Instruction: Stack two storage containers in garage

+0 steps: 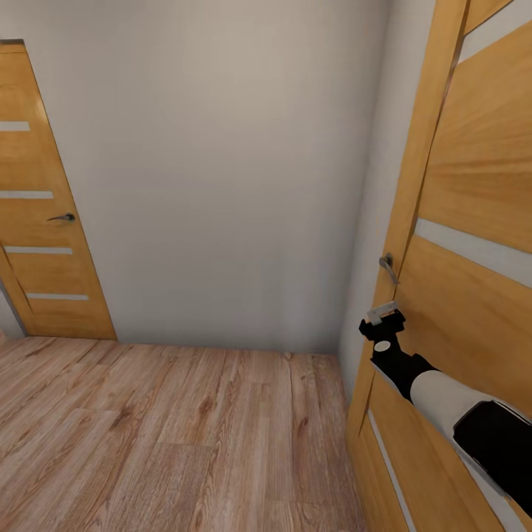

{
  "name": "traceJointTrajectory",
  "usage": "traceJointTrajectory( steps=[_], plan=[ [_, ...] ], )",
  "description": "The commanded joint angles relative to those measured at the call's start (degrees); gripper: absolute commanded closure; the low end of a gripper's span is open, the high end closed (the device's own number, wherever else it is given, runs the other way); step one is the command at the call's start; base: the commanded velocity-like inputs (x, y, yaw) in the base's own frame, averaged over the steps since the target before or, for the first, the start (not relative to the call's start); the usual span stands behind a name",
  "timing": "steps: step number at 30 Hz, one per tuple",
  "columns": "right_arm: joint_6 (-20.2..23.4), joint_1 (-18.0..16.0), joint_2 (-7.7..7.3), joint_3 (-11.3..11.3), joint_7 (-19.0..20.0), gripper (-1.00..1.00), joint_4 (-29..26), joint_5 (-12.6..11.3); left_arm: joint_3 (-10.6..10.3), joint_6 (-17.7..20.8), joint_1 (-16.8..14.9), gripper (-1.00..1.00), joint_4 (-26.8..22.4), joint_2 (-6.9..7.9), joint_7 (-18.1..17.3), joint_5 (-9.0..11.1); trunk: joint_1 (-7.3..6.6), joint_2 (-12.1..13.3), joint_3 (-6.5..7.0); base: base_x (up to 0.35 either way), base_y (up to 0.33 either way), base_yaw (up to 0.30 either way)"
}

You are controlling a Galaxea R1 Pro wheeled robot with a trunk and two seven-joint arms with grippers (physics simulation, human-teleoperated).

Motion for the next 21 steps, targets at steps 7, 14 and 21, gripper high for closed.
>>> traceJointTrajectory(
  steps=[7,14,21],
  plan=[
    [-0.1,0.0,3.63,0.5,0.0,-1.0,0.0,-0.7,0.0,-0.1,0.0,-1.0,-0.1,-0.01,0.1,0.3,0.0,0.0,-0.05,0.0,0.0,0.0],
    [-0.1,0.0,9.45,0.2,3.4,-1.0,0.2,-0.8,0.0,-0.1,0.0,-1.0,0.0,-0.02,0.1,0.3,0.0,0.0,-0.05,0.0,0.0,0.0],
    [-1.2,0.5,12.02,0.2,12.1,-1.0,7.5,-6.1,0.0,-0.1,0.0,-1.0,0.0,-0.09,0.1,0.3,0.0,0.0,-0.05,0.0,0.0,0.0]
  ],
)
